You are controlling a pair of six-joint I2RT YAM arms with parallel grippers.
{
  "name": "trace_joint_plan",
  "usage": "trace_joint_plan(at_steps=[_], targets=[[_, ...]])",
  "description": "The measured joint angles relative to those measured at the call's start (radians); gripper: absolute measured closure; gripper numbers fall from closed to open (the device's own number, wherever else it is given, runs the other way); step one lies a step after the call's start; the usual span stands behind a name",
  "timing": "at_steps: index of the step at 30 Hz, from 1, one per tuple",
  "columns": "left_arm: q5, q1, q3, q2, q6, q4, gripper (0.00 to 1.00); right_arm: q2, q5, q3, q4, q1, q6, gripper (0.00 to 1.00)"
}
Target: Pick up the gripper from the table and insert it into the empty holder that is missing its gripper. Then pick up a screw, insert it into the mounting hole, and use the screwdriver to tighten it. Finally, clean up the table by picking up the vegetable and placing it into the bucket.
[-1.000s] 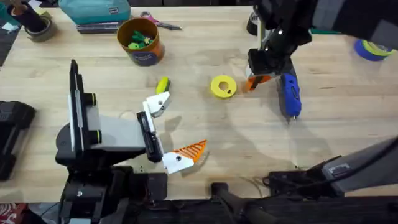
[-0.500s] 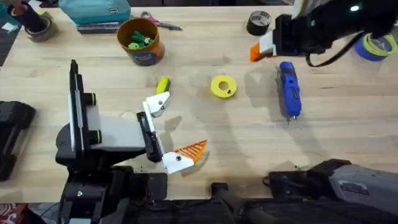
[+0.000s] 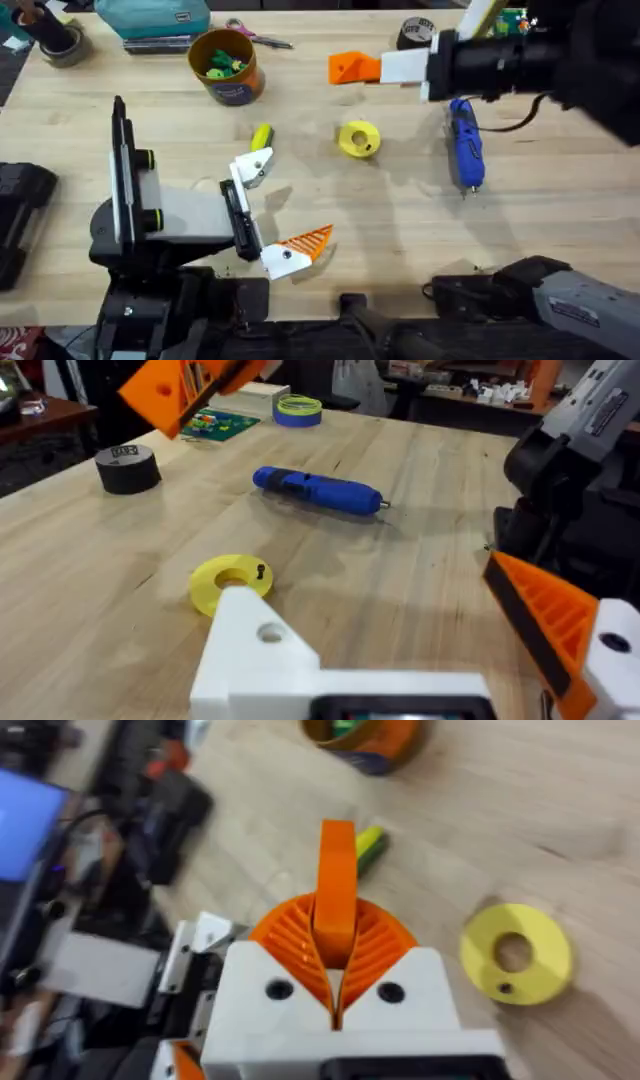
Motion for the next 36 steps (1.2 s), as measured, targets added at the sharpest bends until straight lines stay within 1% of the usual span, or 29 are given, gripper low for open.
trace_joint_plan(at_steps=[4, 9, 11, 14, 17, 19, 21, 23, 28, 33, 36], targets=[[0.0, 0.0, 0.0, 0.0, 0.0, 0.0, 0.015, 0.0, -0.192, -0.113, 0.19, -0.05, 0.09, 0.991], [0.0, 0.0, 0.0, 0.0, 0.0, 0.0, 0.015, 0.0, -0.373, -0.248, 0.453, -0.106, 0.247, 0.992], [0.0, 0.0, 0.0, 0.0, 0.0, 0.0, 0.014, 0.0, -0.423, -0.304, 0.576, -0.117, 0.315, 0.992], [0.0, 0.0, 0.0, 0.0, 0.0, 0.0, 0.015, 0.0, -0.485, -0.4, 0.831, -0.121, 0.443, 0.992], [0.0, 0.0, 0.0, 0.0, 0.0, 0.0, 0.016, 0.0, -0.523, -0.488, 1.08, -0.121, 0.582, 0.992], [0.0, 0.0, 0.0, 0.0, 0.0, 0.0, 0.015, 0.0, -0.539, -0.539, 1.202, -0.121, 0.673, 0.992], [0.0, 0.0, 0.0, 0.0, 0.0, 0.0, 0.015, 0.0, -0.55, -0.574, 1.249, -0.121, 0.743, 0.992], [0.0, 0.0, 0.0, 0.0, 0.0, 0.0, 0.016, 0.0, -0.563, -0.6, 1.257, -0.12, 0.798, 0.992], [0.0, 0.0, 0.0, 0.0, 0.0, 0.0, 0.016, 0.014, -0.598, -0.615, 1.267, -0.078, 0.866, 0.992], [0.0, 0.0, 0.0, 0.0, 0.0, 0.0, 0.015, 0.096, -0.611, -0.616, 1.27, -0.018, 0.897, 0.992], [0.0, 0.0, 0.0, 0.0, 0.0, 0.0, 0.015, 0.157, -0.612, -0.618, 1.354, 0.012, 0.924, 0.992]])
